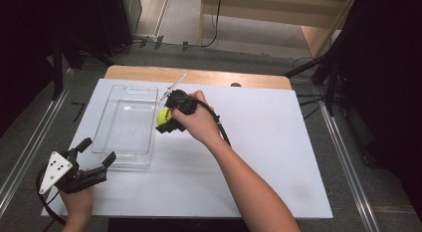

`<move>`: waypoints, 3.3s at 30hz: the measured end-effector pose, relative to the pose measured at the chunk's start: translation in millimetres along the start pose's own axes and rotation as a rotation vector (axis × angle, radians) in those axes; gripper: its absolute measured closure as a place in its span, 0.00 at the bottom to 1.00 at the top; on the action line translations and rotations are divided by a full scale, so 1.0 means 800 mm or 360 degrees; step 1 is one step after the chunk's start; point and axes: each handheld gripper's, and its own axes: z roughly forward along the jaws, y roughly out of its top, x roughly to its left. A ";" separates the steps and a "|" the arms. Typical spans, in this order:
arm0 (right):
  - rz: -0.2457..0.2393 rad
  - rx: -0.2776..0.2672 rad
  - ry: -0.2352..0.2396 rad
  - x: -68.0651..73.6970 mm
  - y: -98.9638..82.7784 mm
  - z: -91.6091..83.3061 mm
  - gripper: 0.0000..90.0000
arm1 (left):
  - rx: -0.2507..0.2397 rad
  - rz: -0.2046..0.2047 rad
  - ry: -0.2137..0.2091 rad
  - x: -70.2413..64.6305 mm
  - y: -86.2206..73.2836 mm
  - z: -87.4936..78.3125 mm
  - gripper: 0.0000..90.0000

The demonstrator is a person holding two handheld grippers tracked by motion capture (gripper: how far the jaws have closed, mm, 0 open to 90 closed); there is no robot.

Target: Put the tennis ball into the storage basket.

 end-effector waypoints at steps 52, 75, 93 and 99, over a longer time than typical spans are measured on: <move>-0.0166 0.0017 0.0123 0.053 0.046 0.037 0.26 | -0.0005 -0.0013 -0.0005 0.001 0.000 0.000 0.12; -0.0197 0.0078 0.0148 0.059 0.052 0.068 0.26 | -0.0011 -0.0018 -0.0009 0.001 0.000 0.000 0.12; -0.0193 0.0123 0.0162 0.059 0.050 0.093 0.26 | -0.0011 -0.0017 -0.0013 0.001 0.000 0.000 0.12; -0.0205 0.0132 0.0160 0.058 0.049 0.099 0.26 | -0.0010 -0.0012 -0.0013 0.002 0.000 0.000 0.12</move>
